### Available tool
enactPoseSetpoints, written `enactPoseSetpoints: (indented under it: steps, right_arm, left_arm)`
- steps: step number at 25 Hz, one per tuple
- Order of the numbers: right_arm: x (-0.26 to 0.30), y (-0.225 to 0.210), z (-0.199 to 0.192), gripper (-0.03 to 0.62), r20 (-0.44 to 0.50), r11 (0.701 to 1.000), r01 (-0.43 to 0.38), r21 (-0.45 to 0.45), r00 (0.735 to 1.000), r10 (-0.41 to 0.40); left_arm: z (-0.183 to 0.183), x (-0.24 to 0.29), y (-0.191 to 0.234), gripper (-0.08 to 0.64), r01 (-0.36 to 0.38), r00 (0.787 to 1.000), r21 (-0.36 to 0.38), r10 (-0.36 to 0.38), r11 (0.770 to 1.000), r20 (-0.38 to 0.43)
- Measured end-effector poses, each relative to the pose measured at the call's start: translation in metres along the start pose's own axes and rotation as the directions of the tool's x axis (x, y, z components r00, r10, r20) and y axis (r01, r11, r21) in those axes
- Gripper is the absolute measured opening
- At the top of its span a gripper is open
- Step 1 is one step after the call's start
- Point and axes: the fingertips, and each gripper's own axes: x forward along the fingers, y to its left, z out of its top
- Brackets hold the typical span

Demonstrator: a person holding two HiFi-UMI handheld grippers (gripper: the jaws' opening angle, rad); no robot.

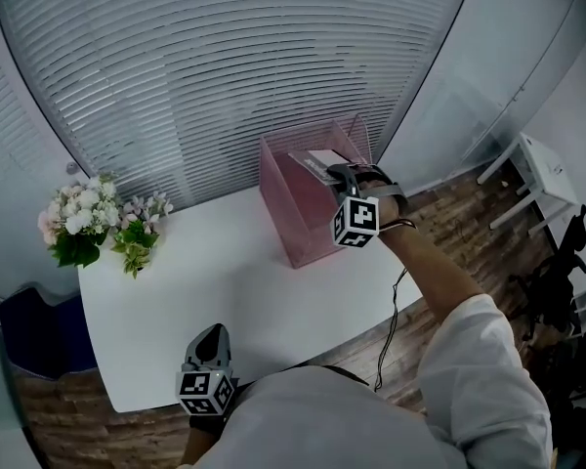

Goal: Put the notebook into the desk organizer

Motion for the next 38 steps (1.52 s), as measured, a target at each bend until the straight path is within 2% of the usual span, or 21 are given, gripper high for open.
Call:
enactPoseSetpoints:
  steps: [5, 12, 16, 23, 28, 31, 33, 38]
  right_arm:
    - [0.014, 0.019, 0.003, 0.025, -0.015, 0.985, -0.097, -0.14, 0.995, 0.096]
    - [0.021, 0.044, -0.001, 0.039, -0.01, 0.956, -0.237, -0.173, 0.971, 0.238]
    - [0.019, 0.057, -0.001, 0.065, 0.0, 0.927, -0.343, -0.153, 0.938, 0.348]
    - [0.01, 0.073, -0.002, 0.174, -0.013, 0.855, -0.499, -0.141, 0.865, 0.502]
    - [0.004, 0.081, -0.004, 0.271, -0.022, 0.776, -0.622, -0.107, 0.782, 0.623]
    - [-0.004, 0.082, 0.0, 0.305, -0.015, 0.727, -0.683, -0.071, 0.729, 0.684]
    - [-0.005, 0.083, 0.002, 0.308, -0.005, 0.712, -0.7, -0.056, 0.713, 0.701]
    - [-0.007, 0.087, 0.003, 0.31, 0.005, 0.691, -0.722, -0.038, 0.691, 0.722]
  left_arm:
    - [-0.002, 0.0, 0.003, 0.009, -0.012, 1.0, -0.008, 0.012, 1.0, 0.002]
    - [-0.005, 0.003, 0.005, 0.009, -0.02, 1.0, -0.011, 0.02, 1.0, -0.001]
    - [-0.003, 0.005, 0.004, 0.009, -0.018, 1.0, -0.01, 0.018, 1.0, -0.002]
    - [-0.001, 0.007, 0.001, 0.009, -0.017, 1.0, -0.007, 0.017, 1.0, -0.005]
    - [0.0, 0.008, 0.0, 0.009, -0.016, 1.0, -0.006, 0.016, 1.0, -0.009]
    - [-0.002, 0.009, 0.002, 0.009, -0.016, 1.0, -0.008, 0.016, 1.0, -0.01]
    - [-0.003, 0.009, 0.004, 0.009, -0.017, 1.0, -0.009, 0.017, 1.0, -0.01]
    - [-0.002, 0.009, 0.005, 0.009, -0.02, 1.0, -0.01, 0.02, 1.0, -0.006]
